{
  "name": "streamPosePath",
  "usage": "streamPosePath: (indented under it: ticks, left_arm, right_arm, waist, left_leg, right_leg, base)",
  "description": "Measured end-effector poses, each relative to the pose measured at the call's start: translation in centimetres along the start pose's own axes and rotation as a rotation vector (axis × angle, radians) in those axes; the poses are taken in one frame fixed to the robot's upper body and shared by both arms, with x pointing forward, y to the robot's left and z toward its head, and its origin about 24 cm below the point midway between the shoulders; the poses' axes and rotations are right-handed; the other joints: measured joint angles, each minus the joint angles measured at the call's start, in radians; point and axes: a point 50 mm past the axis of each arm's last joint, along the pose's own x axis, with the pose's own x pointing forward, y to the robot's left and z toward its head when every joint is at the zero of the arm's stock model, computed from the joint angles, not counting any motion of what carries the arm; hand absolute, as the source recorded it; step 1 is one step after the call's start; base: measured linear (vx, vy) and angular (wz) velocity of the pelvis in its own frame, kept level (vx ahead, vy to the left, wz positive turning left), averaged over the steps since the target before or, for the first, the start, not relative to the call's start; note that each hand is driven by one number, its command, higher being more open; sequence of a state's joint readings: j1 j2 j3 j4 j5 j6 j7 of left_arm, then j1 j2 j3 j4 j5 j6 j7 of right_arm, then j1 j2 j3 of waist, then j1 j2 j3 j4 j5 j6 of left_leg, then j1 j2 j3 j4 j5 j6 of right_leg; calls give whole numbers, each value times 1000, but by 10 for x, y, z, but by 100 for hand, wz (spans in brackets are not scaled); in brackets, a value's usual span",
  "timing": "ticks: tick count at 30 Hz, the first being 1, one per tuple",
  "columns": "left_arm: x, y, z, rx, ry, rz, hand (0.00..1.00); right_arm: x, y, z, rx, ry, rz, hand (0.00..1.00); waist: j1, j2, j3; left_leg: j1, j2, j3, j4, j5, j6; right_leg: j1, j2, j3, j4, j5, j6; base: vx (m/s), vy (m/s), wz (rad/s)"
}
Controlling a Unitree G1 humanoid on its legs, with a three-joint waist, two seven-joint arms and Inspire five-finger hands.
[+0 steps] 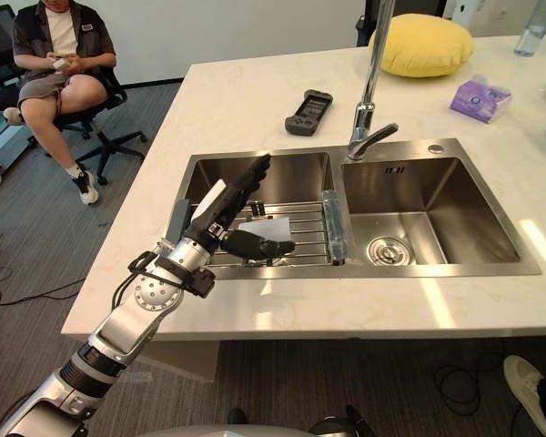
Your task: Walk over to the sink, pick up the cup, carry it to the dishwasher, place the cup inside the dishwasher, then close the dishwasher door
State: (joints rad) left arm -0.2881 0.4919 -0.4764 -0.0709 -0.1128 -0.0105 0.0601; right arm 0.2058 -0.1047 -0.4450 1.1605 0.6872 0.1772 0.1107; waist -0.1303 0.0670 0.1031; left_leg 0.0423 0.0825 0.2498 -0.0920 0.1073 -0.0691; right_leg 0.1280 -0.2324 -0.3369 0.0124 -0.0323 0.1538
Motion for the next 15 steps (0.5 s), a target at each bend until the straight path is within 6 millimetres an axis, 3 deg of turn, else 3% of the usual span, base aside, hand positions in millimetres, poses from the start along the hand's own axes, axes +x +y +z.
streamPosePath:
  ticks: [9,15]
  left_arm:
    - [-7,-9,-22,142,83,-8,100]
    - [-9,-4,-29,143,85,59,100]
  right_arm:
    - [0,3,1,-67,-1,20,100]
    - [1,11,-1,-109,13,36,100]
  waist:
    - [-24,-17,-2]
    - [-26,-43,-9]
  left_leg:
    - [-16,-1,-25,-1,1,4]
    - [-24,5,-31,4,3,-1]
  right_leg:
    - [-4,15,-16,-40,15,-43]
    - [-1,22,-39,-49,38,-13]
  base:
    - [-52,15,-5]
    - [111,-33,3]
